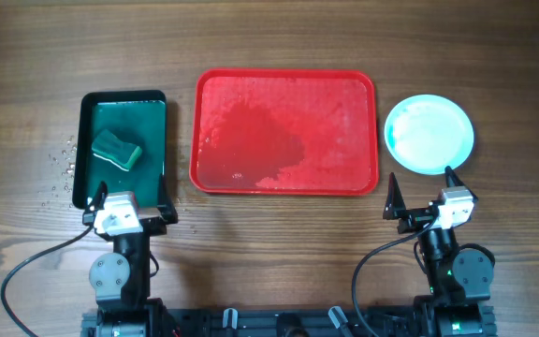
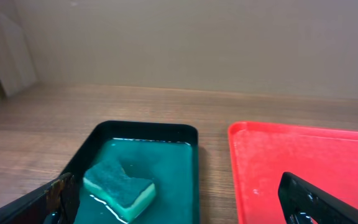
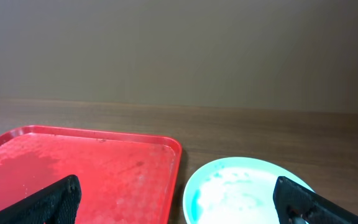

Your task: Clean dirty plates on tray and stack at the side

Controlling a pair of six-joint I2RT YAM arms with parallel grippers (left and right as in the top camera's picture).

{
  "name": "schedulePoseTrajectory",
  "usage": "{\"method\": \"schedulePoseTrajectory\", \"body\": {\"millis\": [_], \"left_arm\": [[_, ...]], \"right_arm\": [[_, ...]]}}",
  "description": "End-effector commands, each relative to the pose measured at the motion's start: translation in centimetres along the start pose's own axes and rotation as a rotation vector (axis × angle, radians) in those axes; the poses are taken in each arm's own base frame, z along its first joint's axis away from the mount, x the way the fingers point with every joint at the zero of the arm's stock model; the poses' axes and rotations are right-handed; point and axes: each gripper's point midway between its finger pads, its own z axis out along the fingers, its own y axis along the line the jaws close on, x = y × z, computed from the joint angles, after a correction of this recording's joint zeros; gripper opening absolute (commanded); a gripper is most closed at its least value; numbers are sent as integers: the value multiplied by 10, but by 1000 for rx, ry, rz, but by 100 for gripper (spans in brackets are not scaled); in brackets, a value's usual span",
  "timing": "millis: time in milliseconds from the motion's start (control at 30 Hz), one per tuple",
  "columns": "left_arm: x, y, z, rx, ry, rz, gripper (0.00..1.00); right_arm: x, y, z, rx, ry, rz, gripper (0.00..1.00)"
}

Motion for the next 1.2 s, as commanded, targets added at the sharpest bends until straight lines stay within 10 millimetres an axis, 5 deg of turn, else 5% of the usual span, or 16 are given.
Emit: {"method": "schedulePoseTrajectory", "body": {"millis": [0,1167], "left_arm": [[0,7,0,-44,-7,16,100],[-1,4,0,-24,-9,16,100]], "right_arm": [[-1,0,0,5,-8,-14,100],[-1,0,0,5,-8,-15,100]]}}
